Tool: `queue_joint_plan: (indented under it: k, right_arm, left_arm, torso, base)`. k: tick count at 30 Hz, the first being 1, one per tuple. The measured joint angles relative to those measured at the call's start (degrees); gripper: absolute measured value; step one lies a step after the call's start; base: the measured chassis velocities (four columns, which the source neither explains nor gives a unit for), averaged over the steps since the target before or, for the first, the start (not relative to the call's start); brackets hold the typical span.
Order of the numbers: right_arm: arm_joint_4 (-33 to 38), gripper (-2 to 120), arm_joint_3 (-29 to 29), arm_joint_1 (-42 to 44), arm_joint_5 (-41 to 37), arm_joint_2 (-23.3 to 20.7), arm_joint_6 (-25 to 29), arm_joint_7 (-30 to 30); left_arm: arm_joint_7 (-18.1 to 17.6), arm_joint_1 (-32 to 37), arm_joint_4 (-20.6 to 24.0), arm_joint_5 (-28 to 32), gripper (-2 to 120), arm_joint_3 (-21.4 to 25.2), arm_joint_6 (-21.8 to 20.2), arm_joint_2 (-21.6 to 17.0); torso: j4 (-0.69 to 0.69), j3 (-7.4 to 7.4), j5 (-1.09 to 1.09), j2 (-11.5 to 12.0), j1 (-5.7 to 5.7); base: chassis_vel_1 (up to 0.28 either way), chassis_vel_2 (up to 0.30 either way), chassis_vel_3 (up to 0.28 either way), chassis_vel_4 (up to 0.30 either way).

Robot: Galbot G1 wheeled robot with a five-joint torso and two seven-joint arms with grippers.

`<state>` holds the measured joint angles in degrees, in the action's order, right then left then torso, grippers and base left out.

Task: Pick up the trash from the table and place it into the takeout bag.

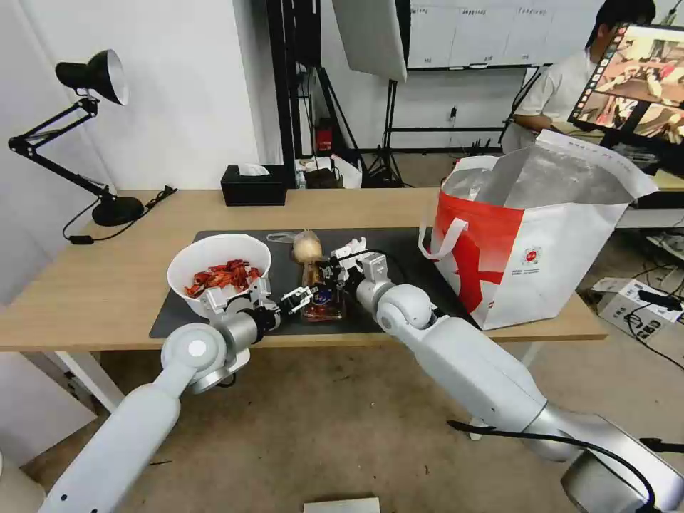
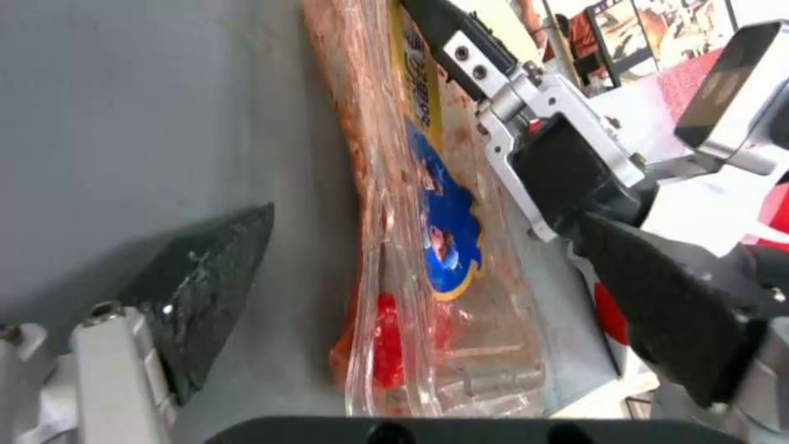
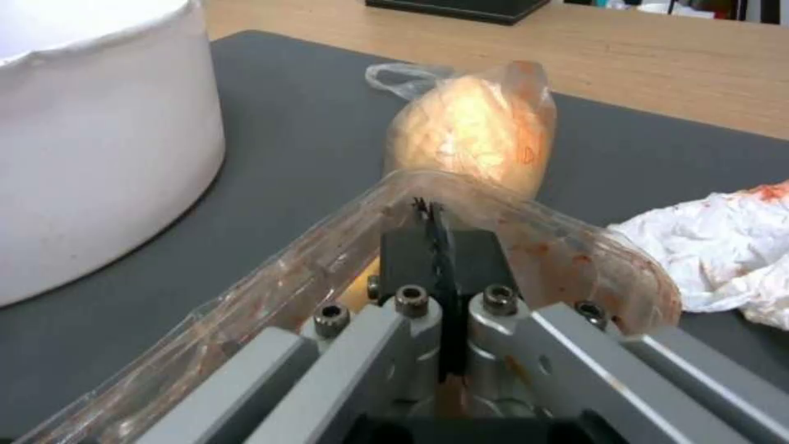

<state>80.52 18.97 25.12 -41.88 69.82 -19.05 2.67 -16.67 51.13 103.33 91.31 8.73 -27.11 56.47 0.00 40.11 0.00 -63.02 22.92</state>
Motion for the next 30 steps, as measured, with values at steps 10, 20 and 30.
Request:
queue_joint_plan:
  k: [10,20,30]
  right_arm:
    - [-0.01,0,0.21,-0.04,0.00,-0.06,0.04,0.00]
    - [0.35,0,0.84,-1.06,-0.64,-0.56,0.04,-0.19]
    - [1.82,0,-0.69,-0.42,-1.53,-0.67,0.15,-0.17]
  left_arm:
    - [-0.44,-0.29,-0.62,-0.25,65,-0.49,0.49,0.37]
    - [-0.67,-0.67,-1.11,-0.62,27,-0.98,1.70,0.26]
    - [-0.43,-0.94,-0.98,-0.63,0,-1.08,2.15,0.17]
  torso:
    - [0.00,0.00,0.00,0.00,0.00]
    - [0.00,0.00,0.00,0.00,0.00]
    - [0.00,0.00,0.00,0.00,0.00]
  base:
    - [0.000,0.000,0.000,0.000]
    - [0.000,0.000,0.000,0.000]
    - [0.000,0.000,0.000,0.000]
